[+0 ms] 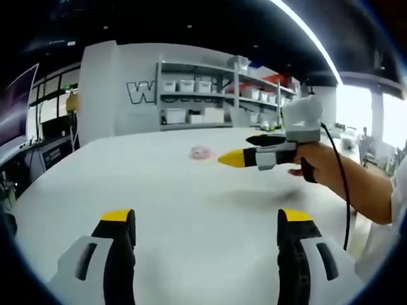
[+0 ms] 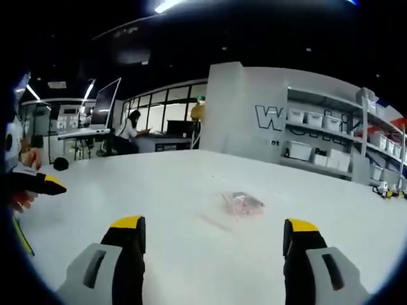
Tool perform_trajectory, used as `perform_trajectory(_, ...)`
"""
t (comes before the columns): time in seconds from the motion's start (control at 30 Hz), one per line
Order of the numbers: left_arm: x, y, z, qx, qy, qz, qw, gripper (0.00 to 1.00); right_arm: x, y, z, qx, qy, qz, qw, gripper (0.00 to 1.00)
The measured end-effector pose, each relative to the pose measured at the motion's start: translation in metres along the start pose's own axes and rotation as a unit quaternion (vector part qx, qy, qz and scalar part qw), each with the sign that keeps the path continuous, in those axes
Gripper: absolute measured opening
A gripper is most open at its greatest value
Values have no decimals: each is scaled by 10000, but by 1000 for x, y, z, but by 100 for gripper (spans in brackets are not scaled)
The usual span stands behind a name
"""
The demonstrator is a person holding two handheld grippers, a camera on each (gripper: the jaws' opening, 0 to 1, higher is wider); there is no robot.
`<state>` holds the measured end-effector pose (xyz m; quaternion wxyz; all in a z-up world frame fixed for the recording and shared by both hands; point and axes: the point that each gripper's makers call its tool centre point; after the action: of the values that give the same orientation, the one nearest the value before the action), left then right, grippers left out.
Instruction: Open the resealable bag by pulling the two sides of the seal apart until the entire bag opening is separated and visibly accessible.
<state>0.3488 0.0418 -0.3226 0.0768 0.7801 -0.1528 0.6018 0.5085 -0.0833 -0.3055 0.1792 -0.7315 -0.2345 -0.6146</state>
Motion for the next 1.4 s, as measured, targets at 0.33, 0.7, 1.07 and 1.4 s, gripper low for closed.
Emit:
perform_trajectory(0.33,0,1,1,-17,8,-17,10000,91,-5,1,-18,-48,38,70,10000,89)
perform_trajectory(0.7,-1,0,1,-11,42,-105,9999,90,-12,-4,-36,-34,59,173,9998,85)
perform_trajectory(1.07,-4,2,1,2,48,-152,9999,88,-17,-9,-57,-98,155,284,9994,83)
perform_trajectory(1.4,-7,1,-1,38,85,-272,9996,87,-24,-10,-70,-102,130,353,9992,81)
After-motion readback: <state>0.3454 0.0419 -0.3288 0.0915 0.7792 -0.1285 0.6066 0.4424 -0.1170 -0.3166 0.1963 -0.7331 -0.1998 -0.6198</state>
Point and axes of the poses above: the point that each gripper's makers call its tool centre point, and the gripper's own axes: z roughly forward along the fingers, y roughly to its right, x roughly out of its top, and after that the axes turned 5 degrees about z, right-handed
